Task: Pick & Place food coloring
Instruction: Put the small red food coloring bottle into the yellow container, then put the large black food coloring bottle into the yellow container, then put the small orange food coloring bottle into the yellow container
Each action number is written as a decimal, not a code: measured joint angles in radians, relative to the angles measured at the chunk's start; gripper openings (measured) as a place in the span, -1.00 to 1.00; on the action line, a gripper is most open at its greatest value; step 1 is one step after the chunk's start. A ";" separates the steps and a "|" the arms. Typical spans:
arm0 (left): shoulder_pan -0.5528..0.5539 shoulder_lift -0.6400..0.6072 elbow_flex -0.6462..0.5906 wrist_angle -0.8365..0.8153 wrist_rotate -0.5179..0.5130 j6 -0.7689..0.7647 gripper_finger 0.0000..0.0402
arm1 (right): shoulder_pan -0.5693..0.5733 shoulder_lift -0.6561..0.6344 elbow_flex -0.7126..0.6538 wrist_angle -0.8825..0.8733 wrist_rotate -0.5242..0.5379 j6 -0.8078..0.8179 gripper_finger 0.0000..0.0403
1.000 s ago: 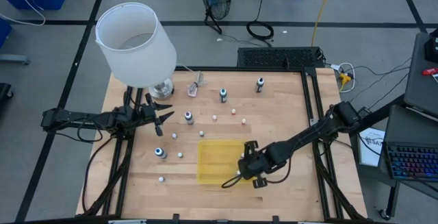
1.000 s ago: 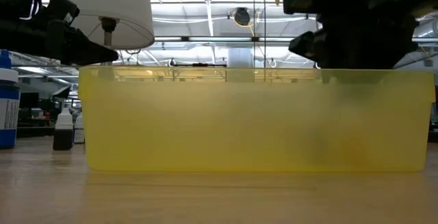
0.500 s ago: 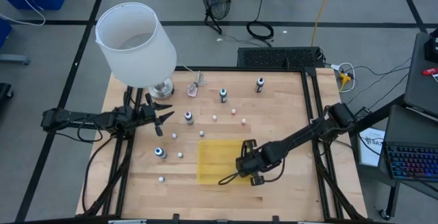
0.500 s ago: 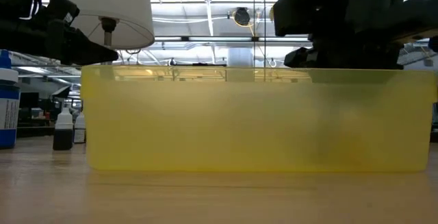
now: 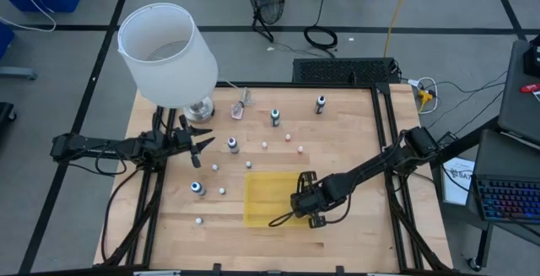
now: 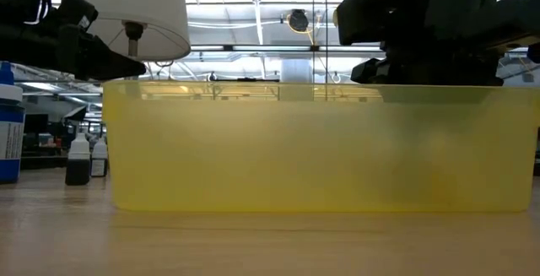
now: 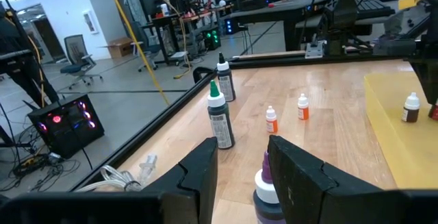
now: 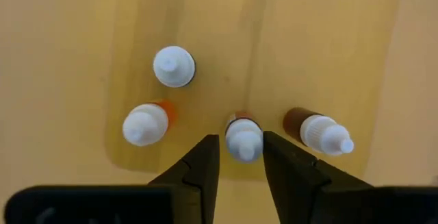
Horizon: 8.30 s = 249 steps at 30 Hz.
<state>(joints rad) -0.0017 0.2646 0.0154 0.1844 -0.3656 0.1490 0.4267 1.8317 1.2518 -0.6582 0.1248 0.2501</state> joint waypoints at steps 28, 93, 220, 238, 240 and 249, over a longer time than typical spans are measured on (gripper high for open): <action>0.000 0.000 0.000 0.000 0.000 0.000 -0.34 | -0.106 -0.339 -0.001 -0.117 0.298 -0.117 -0.41; 0.000 0.000 0.000 0.000 0.000 0.000 -0.34 | -1.040 -0.062 0.109 -0.158 0.033 -0.104 0.12; 0.000 0.000 0.000 0.000 0.000 0.000 -0.34 | -0.054 -0.089 0.071 -0.300 0.106 0.164 0.24; 0.000 0.000 0.000 0.000 0.000 0.000 -0.35 | -0.219 -0.319 0.177 -0.273 0.147 0.055 0.14; 0.000 0.000 0.000 0.000 0.000 0.000 -0.34 | -0.297 -0.301 0.270 -0.324 0.133 0.027 0.14; 0.000 0.000 0.000 0.000 0.000 0.000 -0.34 | -0.546 -0.085 0.562 -0.494 0.133 -0.198 0.08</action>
<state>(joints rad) -0.0014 0.2645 0.0155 0.1841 -0.3660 0.1493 -0.1193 1.7467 1.8141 -1.1521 0.2576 0.0518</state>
